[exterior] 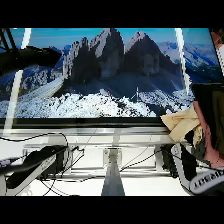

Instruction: Fold the clothes and pants, and hang the long-sleeved shirts on hangers.

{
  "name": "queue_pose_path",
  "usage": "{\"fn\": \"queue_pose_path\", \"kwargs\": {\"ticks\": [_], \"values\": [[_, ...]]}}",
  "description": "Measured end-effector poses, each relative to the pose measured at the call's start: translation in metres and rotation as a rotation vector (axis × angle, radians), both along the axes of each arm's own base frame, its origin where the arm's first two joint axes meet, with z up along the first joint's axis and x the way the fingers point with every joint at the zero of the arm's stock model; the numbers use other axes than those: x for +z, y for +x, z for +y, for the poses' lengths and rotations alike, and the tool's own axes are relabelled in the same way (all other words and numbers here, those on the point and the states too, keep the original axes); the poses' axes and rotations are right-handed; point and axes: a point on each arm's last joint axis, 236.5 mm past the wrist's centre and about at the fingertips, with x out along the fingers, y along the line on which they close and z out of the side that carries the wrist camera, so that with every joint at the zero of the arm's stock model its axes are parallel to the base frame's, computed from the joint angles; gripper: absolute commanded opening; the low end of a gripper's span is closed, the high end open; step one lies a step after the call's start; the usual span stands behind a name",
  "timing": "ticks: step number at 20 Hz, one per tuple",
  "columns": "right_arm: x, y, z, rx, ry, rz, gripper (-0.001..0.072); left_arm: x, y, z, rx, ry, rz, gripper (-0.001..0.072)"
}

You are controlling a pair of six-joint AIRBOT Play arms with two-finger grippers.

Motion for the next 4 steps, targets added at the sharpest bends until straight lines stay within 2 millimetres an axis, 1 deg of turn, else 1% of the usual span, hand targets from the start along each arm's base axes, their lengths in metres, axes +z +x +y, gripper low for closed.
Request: {"fn": "queue_pose_path", "kwargs": {"ticks": [2, 4], "values": [[0.007, 0.029, 0.021, 0.155, -0.064, -0.016, 0.0026, 0.0, 0.0, 0.0, 0.0, 0.0, 0.0, 0.0537], [0.013, 0.054, 0.042, 0.276, -0.11, -0.043, 0.0026, 0.0, 0.0, 0.0, 0.0, 0.0, 0.0, 0.0537]]}}
